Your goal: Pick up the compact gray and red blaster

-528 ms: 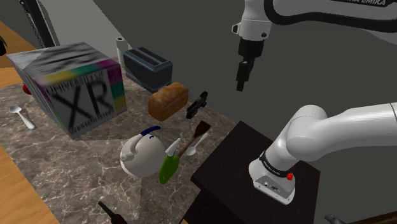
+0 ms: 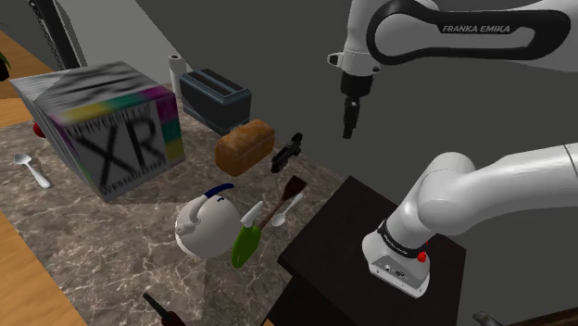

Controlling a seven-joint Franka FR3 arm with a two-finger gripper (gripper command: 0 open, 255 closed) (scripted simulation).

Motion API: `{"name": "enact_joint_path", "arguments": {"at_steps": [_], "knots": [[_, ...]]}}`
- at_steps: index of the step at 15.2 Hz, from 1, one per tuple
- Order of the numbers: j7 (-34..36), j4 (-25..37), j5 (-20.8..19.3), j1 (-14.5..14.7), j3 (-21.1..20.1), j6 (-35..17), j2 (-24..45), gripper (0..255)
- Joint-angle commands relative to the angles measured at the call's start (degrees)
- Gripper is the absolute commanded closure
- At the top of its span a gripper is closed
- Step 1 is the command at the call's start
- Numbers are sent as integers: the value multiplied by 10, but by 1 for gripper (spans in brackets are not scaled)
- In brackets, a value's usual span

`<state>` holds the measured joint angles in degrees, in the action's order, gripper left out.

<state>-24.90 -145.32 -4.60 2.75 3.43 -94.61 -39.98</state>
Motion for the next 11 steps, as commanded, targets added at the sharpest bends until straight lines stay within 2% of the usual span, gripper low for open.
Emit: {"name": "enact_joint_path", "arguments": {"at_steps": [1,6,11], "knots": [[-62,-15,-27,3,25,-45,23,0],[-196,-28,-77,13,78,-151,97,0],[-326,-16,-106,28,125,-262,196,0]]}}
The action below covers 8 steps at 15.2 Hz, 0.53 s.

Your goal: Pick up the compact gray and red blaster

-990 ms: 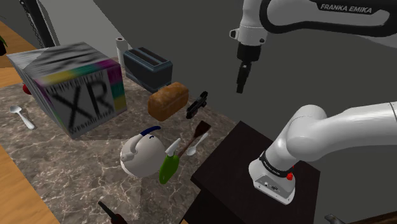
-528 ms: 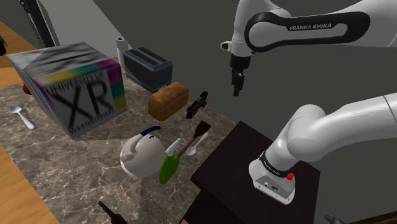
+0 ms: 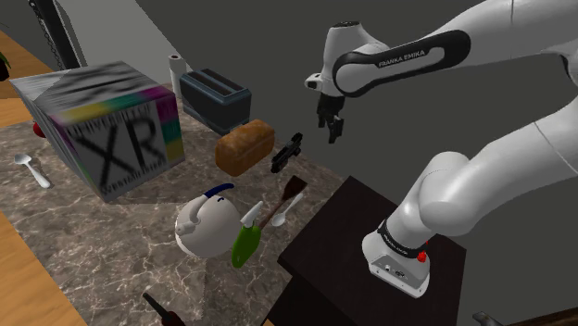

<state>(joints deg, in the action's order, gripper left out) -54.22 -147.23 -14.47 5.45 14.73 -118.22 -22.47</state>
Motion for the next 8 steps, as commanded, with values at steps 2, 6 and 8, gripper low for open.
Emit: {"name": "enact_joint_path", "arguments": {"at_steps": [2,6,8], "knots": [[-85,14,-11,9,27,-69,66,0],[-194,45,0,23,50,-151,160,0],[-251,64,13,28,55,-188,208,0]]}}
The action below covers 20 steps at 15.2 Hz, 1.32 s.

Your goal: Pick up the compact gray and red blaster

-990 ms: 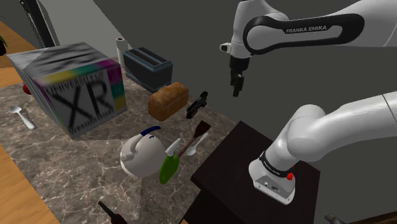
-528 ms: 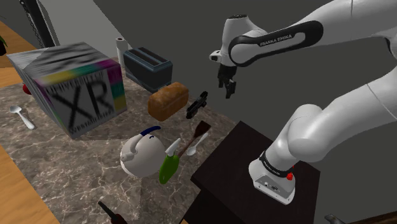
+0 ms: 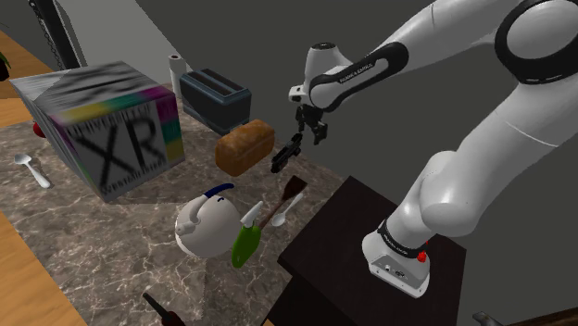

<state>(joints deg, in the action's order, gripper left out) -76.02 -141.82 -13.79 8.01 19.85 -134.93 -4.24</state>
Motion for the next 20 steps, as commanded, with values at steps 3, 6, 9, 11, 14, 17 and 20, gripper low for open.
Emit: {"name": "enact_joint_path", "arguments": {"at_steps": [3,6,9,11,14,17,20], "knots": [[-120,44,35,4,0,-70,96,0],[-205,82,65,-3,-16,-112,164,0],[-213,85,70,-8,-22,-129,184,0],[-214,85,75,-10,-24,-144,198,0],[-217,85,82,-14,-29,-169,224,0],[-217,86,83,-14,-29,-169,225,255],[-217,87,83,-14,-29,-168,226,255]]}}
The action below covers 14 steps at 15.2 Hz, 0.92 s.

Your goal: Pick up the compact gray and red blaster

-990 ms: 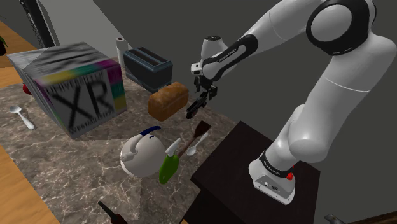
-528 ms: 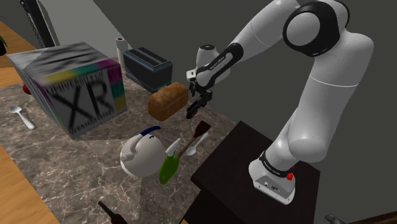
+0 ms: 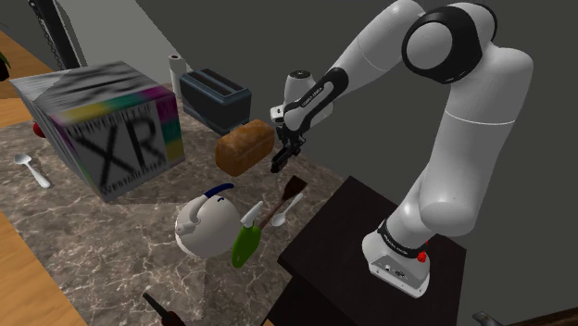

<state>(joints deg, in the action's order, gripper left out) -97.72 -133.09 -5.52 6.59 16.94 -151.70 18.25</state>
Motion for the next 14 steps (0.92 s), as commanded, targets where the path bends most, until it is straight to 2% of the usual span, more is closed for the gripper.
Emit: {"name": "enact_joint_path", "arguments": {"at_steps": [1,6,14], "knots": [[0,0,0,0,0,0,1,255],[0,-2,0,0,0,-1,-1,255],[6,-1,-17,8,10,56,-58,255]]}}
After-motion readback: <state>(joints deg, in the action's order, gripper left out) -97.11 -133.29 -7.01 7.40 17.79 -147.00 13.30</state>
